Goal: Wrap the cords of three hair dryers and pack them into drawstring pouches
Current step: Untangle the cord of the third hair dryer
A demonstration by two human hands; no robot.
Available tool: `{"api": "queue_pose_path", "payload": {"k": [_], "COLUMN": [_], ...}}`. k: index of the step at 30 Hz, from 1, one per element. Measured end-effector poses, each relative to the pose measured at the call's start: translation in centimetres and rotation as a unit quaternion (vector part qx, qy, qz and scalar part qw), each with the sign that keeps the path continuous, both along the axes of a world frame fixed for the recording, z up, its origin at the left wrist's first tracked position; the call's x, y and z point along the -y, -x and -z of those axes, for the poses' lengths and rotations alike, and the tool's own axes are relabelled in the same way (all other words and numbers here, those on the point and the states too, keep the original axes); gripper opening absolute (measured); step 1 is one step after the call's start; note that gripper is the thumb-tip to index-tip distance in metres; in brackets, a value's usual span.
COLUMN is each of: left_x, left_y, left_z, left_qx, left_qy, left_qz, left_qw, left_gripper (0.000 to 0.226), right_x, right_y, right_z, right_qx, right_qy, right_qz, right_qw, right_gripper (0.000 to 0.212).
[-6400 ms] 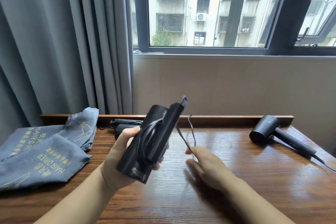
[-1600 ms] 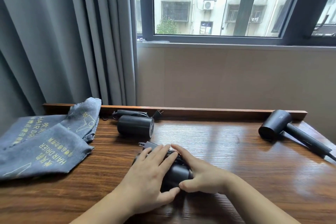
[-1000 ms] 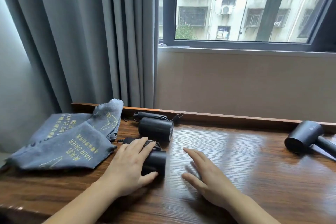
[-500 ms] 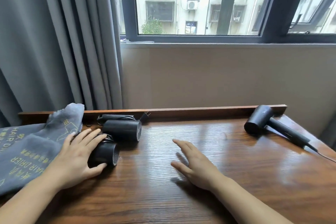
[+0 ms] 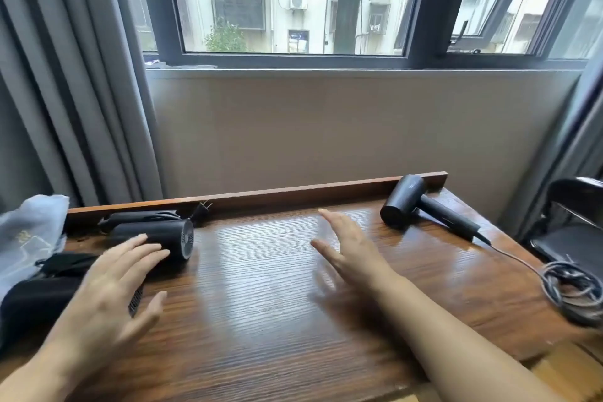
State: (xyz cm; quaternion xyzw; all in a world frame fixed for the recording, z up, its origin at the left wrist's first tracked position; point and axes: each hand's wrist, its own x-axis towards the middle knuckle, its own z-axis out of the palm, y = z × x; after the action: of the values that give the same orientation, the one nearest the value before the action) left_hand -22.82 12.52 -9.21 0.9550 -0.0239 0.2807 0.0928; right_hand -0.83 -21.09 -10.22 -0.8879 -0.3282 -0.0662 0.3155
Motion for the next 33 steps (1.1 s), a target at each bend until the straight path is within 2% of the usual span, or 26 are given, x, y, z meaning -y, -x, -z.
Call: {"api": "queue_pose_path", "payload": {"k": [4, 6, 8, 10, 13, 17, 20, 22, 27, 33], "left_x": [6.5, 8.9, 10.7, 11.8, 12.5, 12.5, 12.5, 12.6, 12.6, 12.7], "left_y": [-3.2, -5.7, -8.1, -9.9, -10.9, -10.8, -10.6, -10.5, -10.5, -10.4], "left_z": [1.0, 2.0, 2.6, 3.2, 4.2, 4.7, 4.6, 4.6, 4.5, 4.2], "left_qx": [-0.054, -0.101, -0.137, -0.157, -0.165, -0.152, -0.157, -0.167, -0.17, -0.179], "left_qy": [0.105, 0.088, 0.07, 0.054, 0.033, 0.036, 0.032, 0.027, 0.035, 0.038], "left_qz": [0.058, 0.075, 0.08, 0.071, 0.056, 0.043, 0.04, 0.037, 0.033, 0.029], "left_qw": [0.991, 0.988, 0.985, 0.984, 0.984, 0.987, 0.986, 0.985, 0.984, 0.983], "left_gripper": [0.058, 0.057, 0.063, 0.07, 0.07, 0.065, 0.065, 0.065, 0.061, 0.06], "right_x": [3.5, 5.2, 6.9, 8.6, 11.1, 14.7, 16.6, 17.2, 17.1, 14.8], "right_y": [-2.7, -3.9, -4.6, -5.3, -6.3, -8.9, -10.3, -10.8, -10.0, -6.2], "right_z": [0.0, 0.3, 0.2, 0.2, 0.0, -0.2, 0.0, 0.6, 2.1, 1.6], "right_qx": [0.017, 0.026, 0.038, 0.064, 0.098, 0.063, -0.01, -0.046, -0.007, -0.036], "right_qy": [0.008, 0.014, 0.029, 0.056, 0.115, 0.181, 0.212, 0.19, 0.115, 0.091], "right_qz": [0.077, 0.109, 0.139, 0.161, 0.217, 0.335, 0.389, 0.384, 0.353, 0.267], "right_qw": [0.997, 0.994, 0.989, 0.983, 0.964, 0.923, 0.896, 0.902, 0.929, 0.959], "right_gripper": [0.074, 0.076, 0.069, 0.057, 0.054, 0.06, 0.06, 0.054, 0.037, 0.042]}}
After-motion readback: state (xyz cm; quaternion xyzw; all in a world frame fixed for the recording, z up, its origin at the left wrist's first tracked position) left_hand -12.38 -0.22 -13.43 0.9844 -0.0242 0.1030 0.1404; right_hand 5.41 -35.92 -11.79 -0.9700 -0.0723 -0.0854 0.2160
